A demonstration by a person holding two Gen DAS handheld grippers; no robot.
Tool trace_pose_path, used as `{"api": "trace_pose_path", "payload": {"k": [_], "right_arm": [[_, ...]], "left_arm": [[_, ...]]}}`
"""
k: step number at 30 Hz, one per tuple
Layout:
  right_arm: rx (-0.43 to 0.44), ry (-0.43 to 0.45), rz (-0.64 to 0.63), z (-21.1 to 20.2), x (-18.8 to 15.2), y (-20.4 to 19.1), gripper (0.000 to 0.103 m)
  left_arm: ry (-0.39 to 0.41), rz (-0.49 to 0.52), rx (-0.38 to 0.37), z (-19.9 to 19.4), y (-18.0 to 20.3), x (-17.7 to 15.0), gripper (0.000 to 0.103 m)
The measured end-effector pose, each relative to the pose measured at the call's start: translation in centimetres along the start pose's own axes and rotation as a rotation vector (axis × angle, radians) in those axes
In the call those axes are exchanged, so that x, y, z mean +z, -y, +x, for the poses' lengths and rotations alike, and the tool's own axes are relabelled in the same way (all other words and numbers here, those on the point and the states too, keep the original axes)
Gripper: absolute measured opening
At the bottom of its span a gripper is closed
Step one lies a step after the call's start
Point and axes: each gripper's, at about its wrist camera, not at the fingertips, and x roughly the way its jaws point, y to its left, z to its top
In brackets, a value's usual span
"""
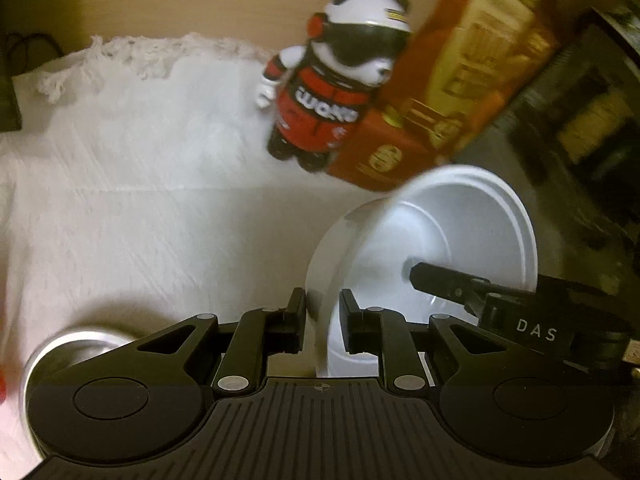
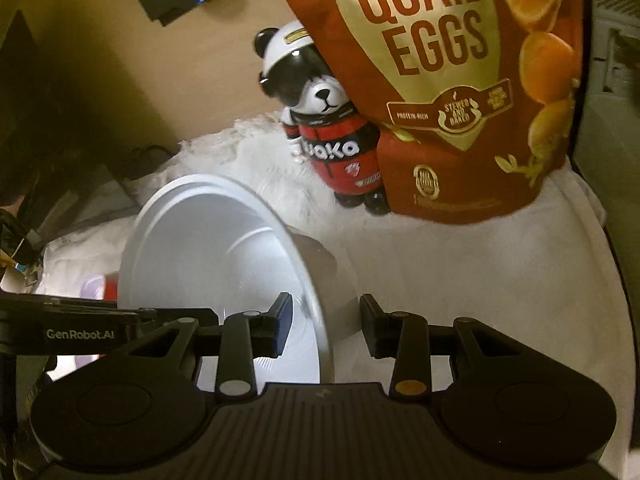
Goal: Organize plates and bowls
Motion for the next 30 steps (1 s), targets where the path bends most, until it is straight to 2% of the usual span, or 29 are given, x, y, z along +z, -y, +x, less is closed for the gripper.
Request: {"api": "trace_pose_path", "payload": {"k": [3,8,13,16,21,26,30], "right_arm": [[-0.007,-0.016,0.0,-1.6,-1.6,-0.8,0.038],[-0.06,-0.047,-0.026,-3.1,-5.1,-2.2,0.038],[-0.096,-0.083,0.029,-2.4,-7.8,-2.1,0.038],[-0.12,-0.095,0.049,-1.4,-9.1,-2.3,0.037],[-0.183,-0.086,0.029,-0.9,-9.8,-2.9,0.037],[-0.194,-0.073,0.041,-1.4,-9.6,-2.9,0.037],[-0.21,-0.071,0.039,-1.4,-9.5,-2.9,0.037]], "left_arm": [[-0.036,0.024,-0.041,-1.4,0.0,-1.6,0.022],[-0.138,0.081,-0.084,-1.2,-0.3,-5.3,0.022],[-0.227,0.02,-0.108,1.4,-2.4,-7.8,0.021],[-0.215,0.045,-0.059,1.5,-2.7,-8.7,0.024],[-0.195,0.077,-0.069,0.4,-3.2,-8.4,0.023],[-0.17,0.061,-0.09,-0.8,-3.8,-7.6,0.02],[-0.161,0.07,-0.072,-0.8,-3.5,-7.3,0.021]]}}
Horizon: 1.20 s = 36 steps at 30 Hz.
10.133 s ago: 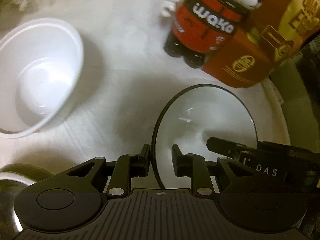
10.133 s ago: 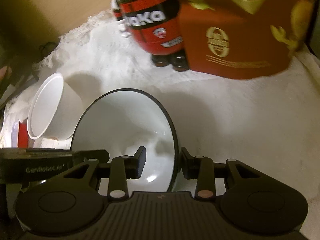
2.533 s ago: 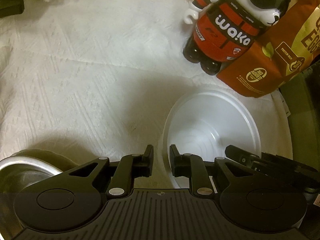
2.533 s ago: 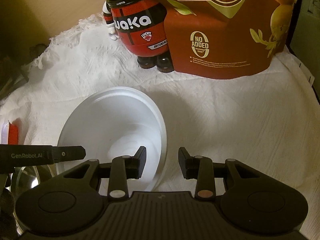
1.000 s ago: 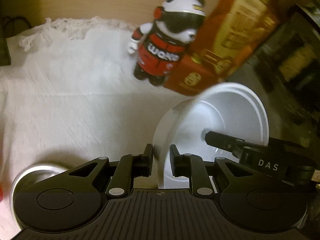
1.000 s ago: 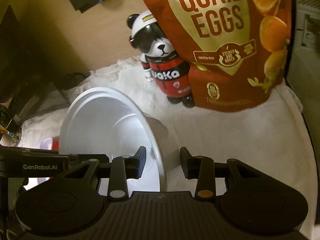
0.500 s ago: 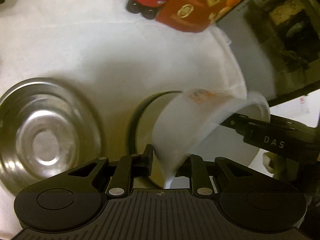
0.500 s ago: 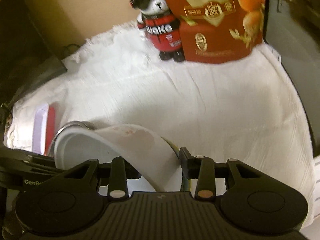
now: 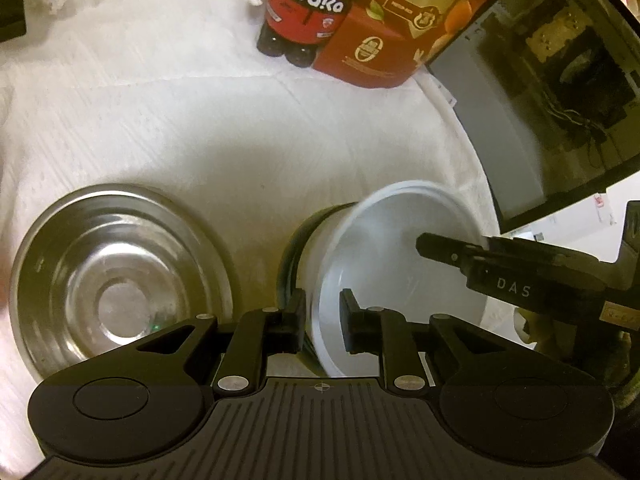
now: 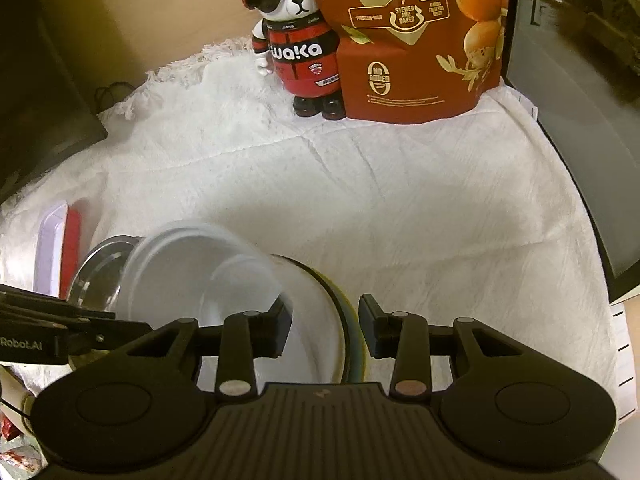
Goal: Organize plates and bowls
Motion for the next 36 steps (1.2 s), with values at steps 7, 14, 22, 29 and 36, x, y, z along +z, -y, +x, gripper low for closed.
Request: {"api": "trace_pose_path", "payload": {"k": [7,14,22,29,36], "right_arm": [[-0.034,0.0,0.012,-0.1,0.1,0.8,0.037],[0.043,-0.034,0.038,0.2,-0.5,0.9,0.039],[-0.026,0.009,-0.044,-0.6,0.3,-0.3,0.04],[0.066,0.124,-0.16,-3.5,4.0,-4.9,0.044],[0.17,-0.126,-0.31,3.4,6.1,-13.8,0.044]], "left_arm": [[0.033,0.065,0.034,-0.5,1.6,-0.1,0.02],[-0.01,-0.001,-0.013,0.4,0.5,-0.5,0.022],[0.06,-0.075,-0.036,-2.0,-1.4,-1.4,0.019],[0.343,-0.233,0.162,-10.3,-7.6,-4.7,0.02],[0.297,-0.435,0.262,-8.3,-13.3,-9.4,0.02]]}}
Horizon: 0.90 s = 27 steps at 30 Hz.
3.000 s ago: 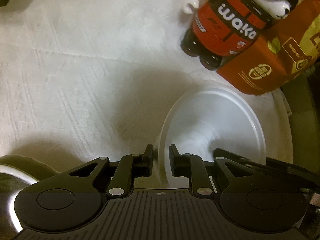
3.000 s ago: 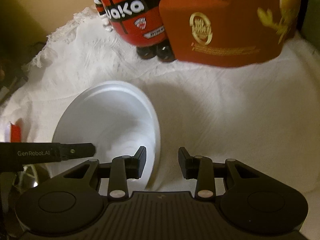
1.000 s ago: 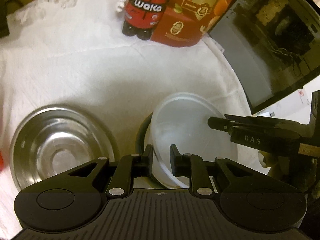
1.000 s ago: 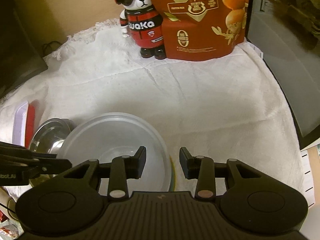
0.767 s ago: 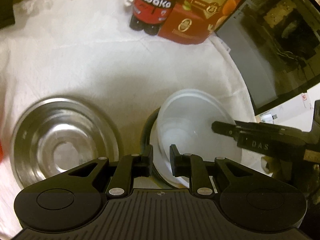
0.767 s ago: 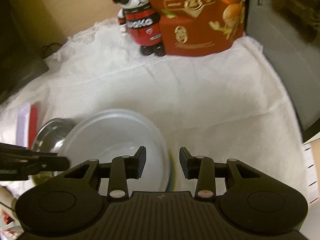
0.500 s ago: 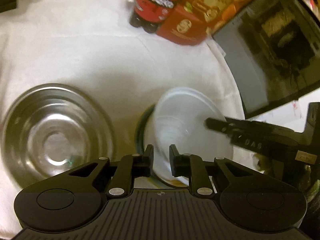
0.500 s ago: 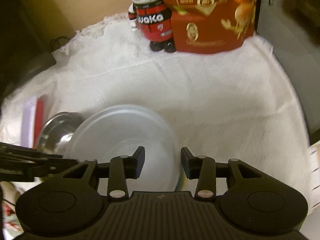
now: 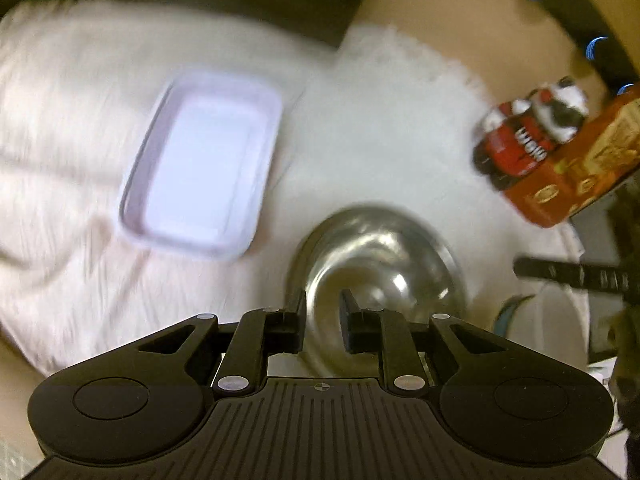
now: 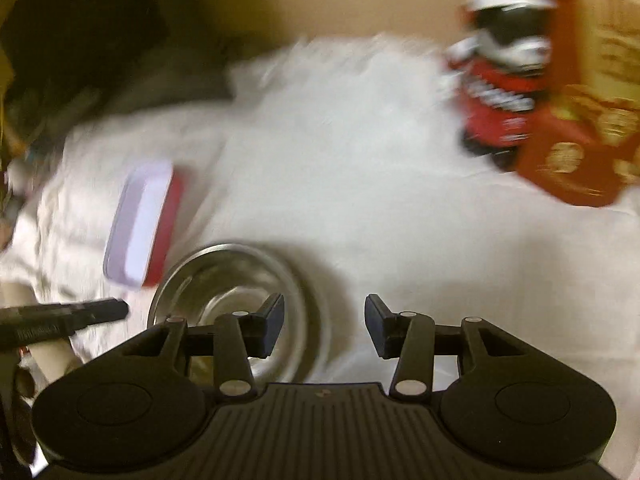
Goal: Organize plates and bowls
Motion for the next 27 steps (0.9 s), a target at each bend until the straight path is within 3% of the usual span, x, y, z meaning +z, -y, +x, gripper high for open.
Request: {"api": "trace_pose_path", "payload": {"k": [3,7,14,20,22,24,27], "right_arm": [[-0.024,-0.063,-0.07,2.9,1.4,-2.6,0.044],[-0.054,-0.143,-0.104,6.2,2.7,-3.8,0.044],[-0.095,-0.3,-0.016,11.5,3.1,-3.3,0.046],[-0.138,-0.326,-0.015,13.0,2.5,-3.8,0.048],[-0.145,-0.331,-0.004,13.2,2.3,-3.9,0.048],[-0.148,-0.332,0.003,13.2,2.3,-4.0,0.048],[-0.148,-0.331,0.007,12.8,2.3,-4.0,0.048]], "left_arm": [[-0.019,-0.067,0.004,1.7,-1.1,-0.9,0.02],[-0.002,-0.15,-0.006,2.7,-2.5,-1.5,0.038],[0.0,-0.194,-0.066,2.4,-4.1,-1.8,0.039],[-0.023,-0.165,-0.079,2.5,-4.0,-1.8,0.044],[-0.039,-0.16,-0.086,2.6,-3.9,-1.8,0.041],[-0.071,-0.174,-0.124,2.8,-4.0,-1.8,0.039],[-0.119,-0.255,-0.24,3.8,-4.9,-1.8,0.039]]}}
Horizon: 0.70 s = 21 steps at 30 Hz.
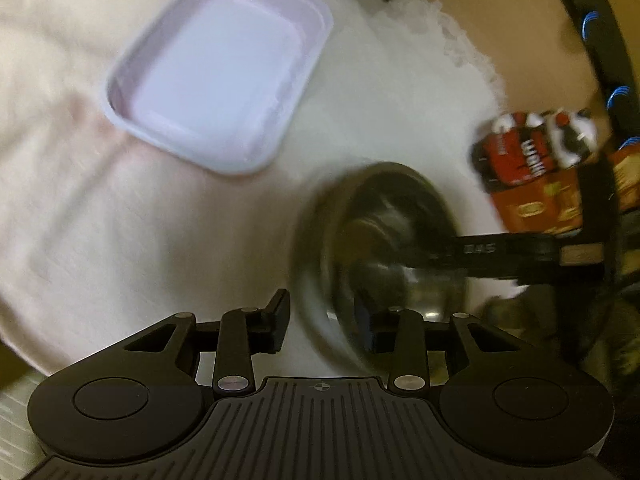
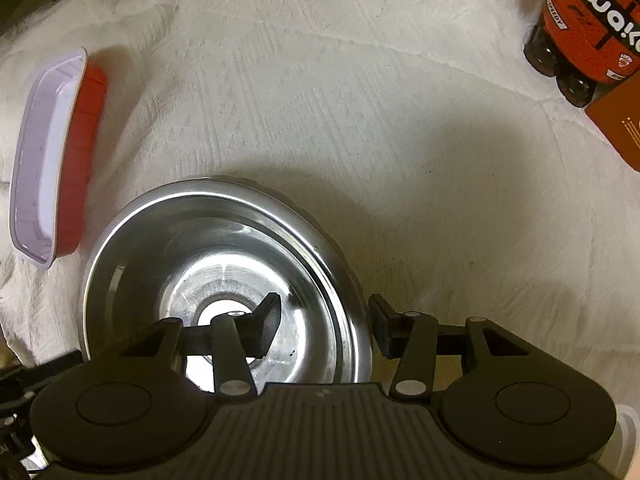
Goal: Organize plates and bowls
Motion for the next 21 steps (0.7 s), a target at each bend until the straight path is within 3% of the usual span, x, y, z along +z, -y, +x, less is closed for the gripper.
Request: {"api": "trace_pose_path", "payload": {"k": [2,6,10,19,21], "right_arm": [[0.002,0.004,0.0,-0.1,0.1,0.1,0.048],[0.009,0.007,-0.01,-0.2,0.2,0.2,0.051],[0.018,0.009,-0.022,-0.1,0.1,0.1,0.055],[0.024,-0.014,0.007,1.0,0.5,0.4,0.056],[0.036,-0.014,0.019,1.0,0.6,0.5,0.058]], "left_arm": [[-0.01,-0.038,-0.029,0.2,-0.4,0.2,0.039],[0.021,-0.021,0.038,-0.2,-0.2,0.3,0.036],[0.06,0.002,0.106,-0.4,-0.1,0.6,0.051],[-0.019,0.024,0.065,3.3,0.5,0.8,0.044],[-0.019,0.039,0.086,3.8,1.1,0.8,0.045]]}}
